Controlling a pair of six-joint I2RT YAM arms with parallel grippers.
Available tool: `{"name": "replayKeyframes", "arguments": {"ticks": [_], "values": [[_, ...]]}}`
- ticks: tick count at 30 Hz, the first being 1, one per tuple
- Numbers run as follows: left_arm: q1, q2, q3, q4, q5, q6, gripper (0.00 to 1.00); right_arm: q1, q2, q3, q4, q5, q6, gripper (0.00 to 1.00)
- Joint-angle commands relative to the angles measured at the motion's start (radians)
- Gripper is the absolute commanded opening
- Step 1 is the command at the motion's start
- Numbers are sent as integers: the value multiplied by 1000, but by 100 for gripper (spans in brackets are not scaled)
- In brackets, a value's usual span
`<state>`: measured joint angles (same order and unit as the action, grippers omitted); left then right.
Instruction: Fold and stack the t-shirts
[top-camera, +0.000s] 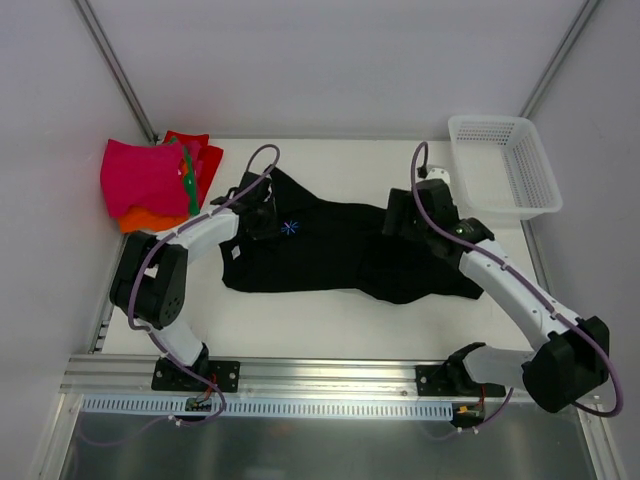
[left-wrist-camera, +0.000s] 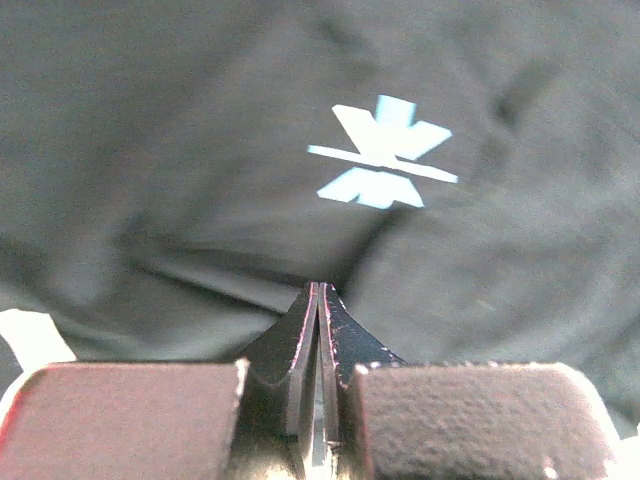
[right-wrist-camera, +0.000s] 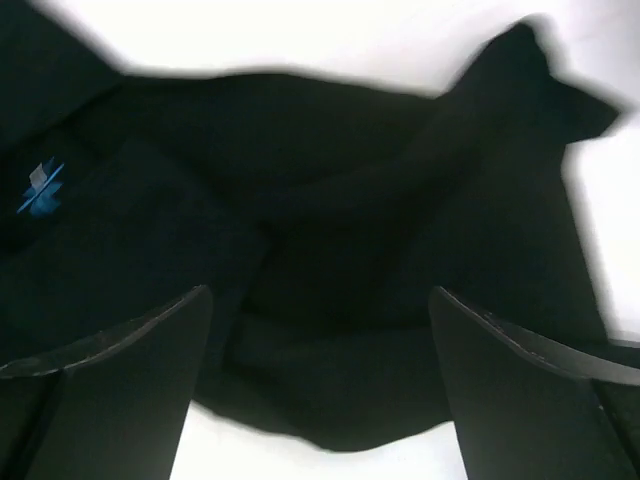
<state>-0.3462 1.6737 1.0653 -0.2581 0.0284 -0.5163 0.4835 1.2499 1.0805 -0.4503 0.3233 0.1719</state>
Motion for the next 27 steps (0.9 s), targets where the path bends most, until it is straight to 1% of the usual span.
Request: {"name": "replayKeyframes", "arguments": {"ticks": [1, 2, 3, 5, 7, 8, 11, 15, 21, 27], "values": [[-49, -23, 57, 40, 59, 105, 0, 18, -35, -120, 146, -306, 66, 94], [-53, -16, 62, 51, 80, 116, 0, 21, -40, -138, 165, -312, 75, 94], [-54, -5, 70, 62, 131, 133, 0, 29, -43, -160, 174, -313, 81, 94], [-60, 41, 94, 78, 172, 145, 4, 49, -43, -214, 197, -313, 89, 94], [-68, 95, 133, 80, 180, 165, 8, 59, -43, -253, 208, -313, 93, 94], [-71, 115, 143, 80, 180, 173, 12, 61, -44, -266, 220, -311, 98, 94], [-82, 176, 189, 88, 194, 205, 18, 72, -61, -309, 237, -313, 106, 94], [-96, 250, 246, 98, 232, 246, 24, 86, -92, -338, 234, -311, 104, 94], [-108, 323, 321, 111, 286, 260, 26, 89, -139, -358, 214, -288, 97, 94], [-117, 322, 315, 112, 268, 268, 25, 89, -147, -361, 205, -274, 90, 95]]}}
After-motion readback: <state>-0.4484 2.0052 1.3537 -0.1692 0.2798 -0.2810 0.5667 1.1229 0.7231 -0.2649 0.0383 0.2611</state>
